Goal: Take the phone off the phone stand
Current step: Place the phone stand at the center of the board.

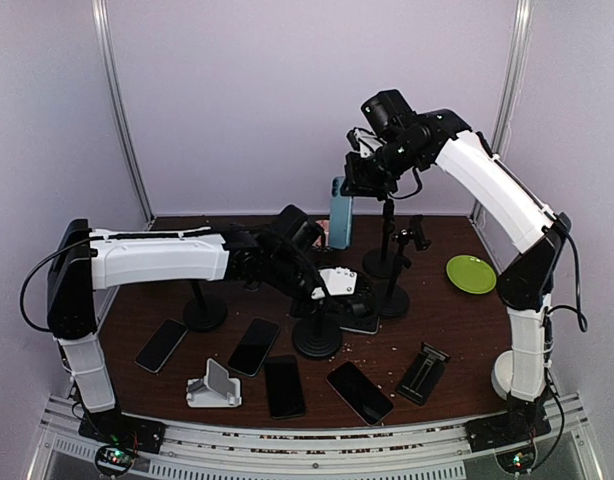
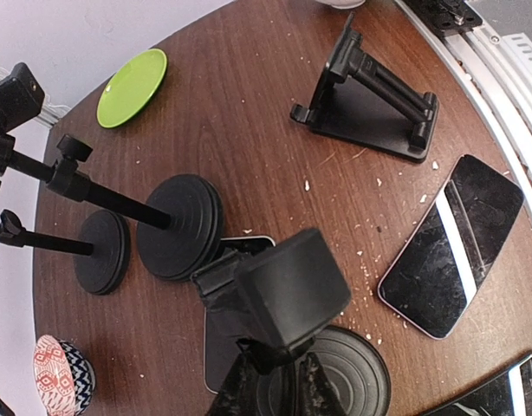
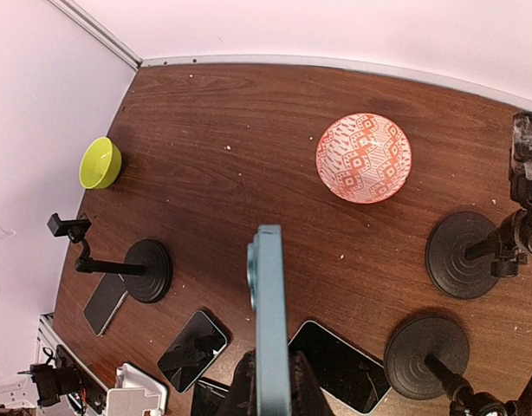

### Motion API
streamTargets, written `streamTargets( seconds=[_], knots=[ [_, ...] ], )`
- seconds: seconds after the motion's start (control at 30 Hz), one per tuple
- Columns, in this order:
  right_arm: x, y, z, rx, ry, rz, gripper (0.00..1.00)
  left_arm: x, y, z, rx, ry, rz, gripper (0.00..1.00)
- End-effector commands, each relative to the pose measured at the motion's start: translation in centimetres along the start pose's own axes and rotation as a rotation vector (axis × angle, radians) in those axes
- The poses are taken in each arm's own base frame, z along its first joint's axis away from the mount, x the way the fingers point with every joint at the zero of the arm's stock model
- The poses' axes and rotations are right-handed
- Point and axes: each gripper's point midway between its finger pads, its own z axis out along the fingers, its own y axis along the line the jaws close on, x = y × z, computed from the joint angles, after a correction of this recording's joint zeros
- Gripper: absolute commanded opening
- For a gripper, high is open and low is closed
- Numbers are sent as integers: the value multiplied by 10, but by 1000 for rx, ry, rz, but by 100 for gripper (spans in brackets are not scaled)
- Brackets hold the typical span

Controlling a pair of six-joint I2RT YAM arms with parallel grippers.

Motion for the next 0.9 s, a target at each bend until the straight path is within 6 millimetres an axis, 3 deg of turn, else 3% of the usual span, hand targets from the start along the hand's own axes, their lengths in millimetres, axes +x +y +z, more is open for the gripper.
streamTargets(
  seconds=[0.0,0.4,0.87],
  knots=[
    [-24,11,-40,-34,-122,-19,0,-25,27,-23,-112,-72,35,0],
    [-30,11,-61,-24,-168,-35,0,-39,52,-67,-201,-236,-56,0],
    [-36,3,-92,21,-234,-61,0,-12,89,-98,-308,-266,-195,0]
  ],
)
